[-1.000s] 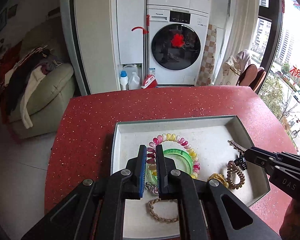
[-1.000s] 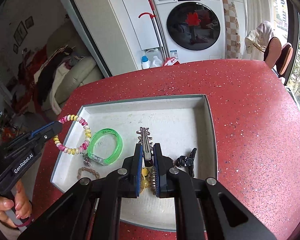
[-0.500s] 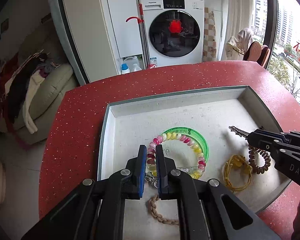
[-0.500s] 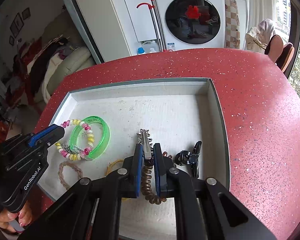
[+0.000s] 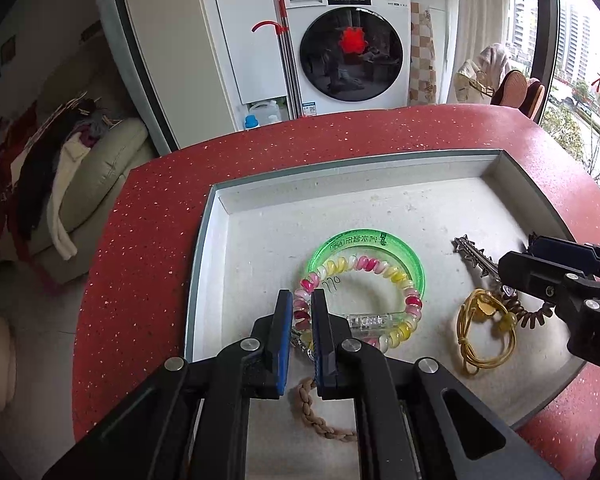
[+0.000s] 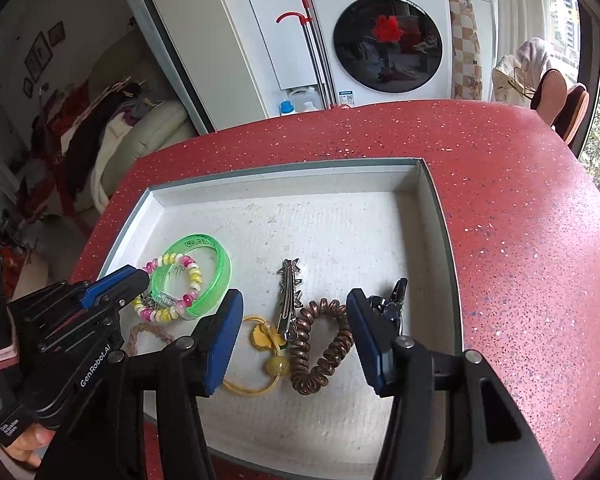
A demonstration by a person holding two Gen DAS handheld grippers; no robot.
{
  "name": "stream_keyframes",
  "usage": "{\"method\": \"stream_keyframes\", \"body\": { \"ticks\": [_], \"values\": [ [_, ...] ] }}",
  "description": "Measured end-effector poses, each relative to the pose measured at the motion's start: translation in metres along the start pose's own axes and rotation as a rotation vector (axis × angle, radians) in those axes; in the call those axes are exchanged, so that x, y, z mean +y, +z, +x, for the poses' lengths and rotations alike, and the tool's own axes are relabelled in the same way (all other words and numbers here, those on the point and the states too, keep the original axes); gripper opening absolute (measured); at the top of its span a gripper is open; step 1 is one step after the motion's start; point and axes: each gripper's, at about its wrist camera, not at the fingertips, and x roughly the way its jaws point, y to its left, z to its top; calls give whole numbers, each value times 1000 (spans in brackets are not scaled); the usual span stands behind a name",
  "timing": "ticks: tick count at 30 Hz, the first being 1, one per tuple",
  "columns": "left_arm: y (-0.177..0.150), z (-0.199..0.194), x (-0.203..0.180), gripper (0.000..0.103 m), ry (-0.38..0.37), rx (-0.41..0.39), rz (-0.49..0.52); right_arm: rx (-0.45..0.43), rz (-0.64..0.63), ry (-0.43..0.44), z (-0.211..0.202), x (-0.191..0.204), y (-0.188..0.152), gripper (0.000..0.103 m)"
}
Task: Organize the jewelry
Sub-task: 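Open the right tool to release the barrette while the left releases the coil bracelet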
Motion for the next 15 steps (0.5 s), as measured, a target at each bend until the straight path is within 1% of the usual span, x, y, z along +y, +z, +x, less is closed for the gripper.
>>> {"method": "stream_keyframes", "body": {
  "ticks": [8, 15],
  "values": [
    [-1, -7, 4, 28, -14, -10, -36, -31, 26, 11, -15, -1, -5, 58],
    [-1, -15, 4, 28, -21, -29, -35, -43, 33, 19, -24, 1, -7, 58]
  ]
}}
